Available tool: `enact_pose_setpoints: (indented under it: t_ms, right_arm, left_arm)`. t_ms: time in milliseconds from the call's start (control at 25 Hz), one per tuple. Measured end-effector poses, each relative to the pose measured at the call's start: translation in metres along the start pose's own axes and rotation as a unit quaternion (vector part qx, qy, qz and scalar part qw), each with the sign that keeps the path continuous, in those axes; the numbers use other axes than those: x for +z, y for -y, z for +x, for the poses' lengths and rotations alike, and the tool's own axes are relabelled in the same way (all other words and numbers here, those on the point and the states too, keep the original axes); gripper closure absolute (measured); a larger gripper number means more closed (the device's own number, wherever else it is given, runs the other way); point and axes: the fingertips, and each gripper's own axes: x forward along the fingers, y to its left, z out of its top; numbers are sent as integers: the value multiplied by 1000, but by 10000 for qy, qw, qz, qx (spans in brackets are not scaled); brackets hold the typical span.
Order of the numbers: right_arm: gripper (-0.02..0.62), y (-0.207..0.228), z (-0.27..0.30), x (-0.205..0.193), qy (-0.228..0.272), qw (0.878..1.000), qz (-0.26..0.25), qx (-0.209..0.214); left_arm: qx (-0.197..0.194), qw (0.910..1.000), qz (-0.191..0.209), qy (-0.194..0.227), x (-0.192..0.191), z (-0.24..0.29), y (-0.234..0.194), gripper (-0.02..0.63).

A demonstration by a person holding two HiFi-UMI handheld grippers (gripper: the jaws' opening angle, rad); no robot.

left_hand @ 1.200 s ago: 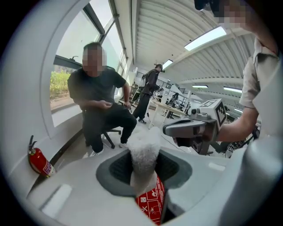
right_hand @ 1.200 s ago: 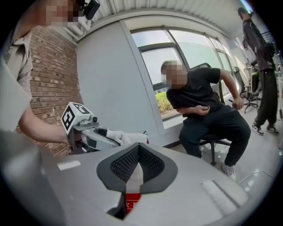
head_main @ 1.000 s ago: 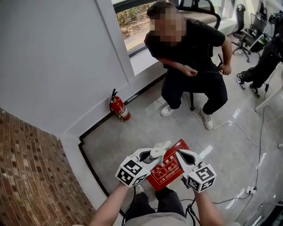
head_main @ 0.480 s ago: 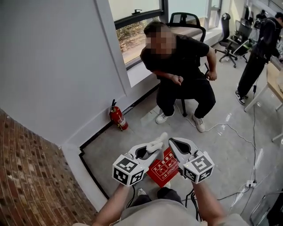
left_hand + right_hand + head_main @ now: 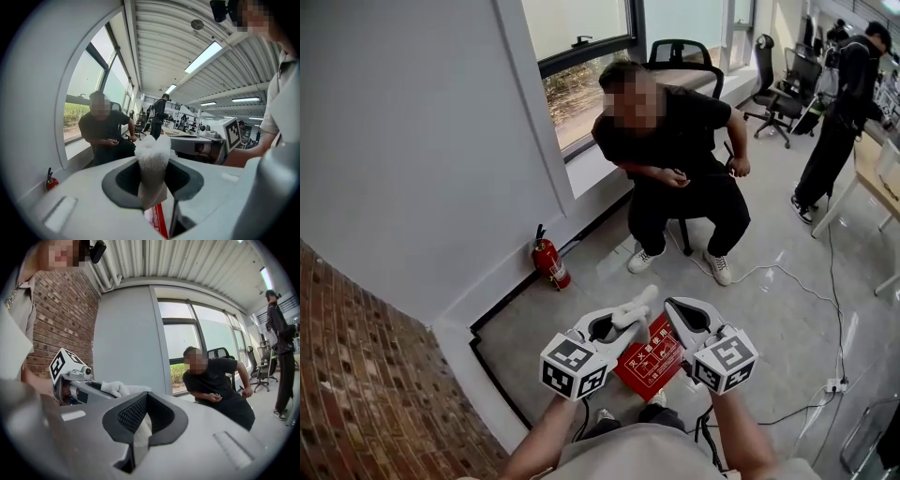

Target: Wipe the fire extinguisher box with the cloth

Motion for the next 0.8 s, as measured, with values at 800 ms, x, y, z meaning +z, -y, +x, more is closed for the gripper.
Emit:
enact_pose_setpoints:
  t_ms: [800]
  right_arm:
    - [572,-4,-13,5,127,9999,-6,-88]
  left_arm:
    - [-135,9997,-49,172,5,-4,16,492]
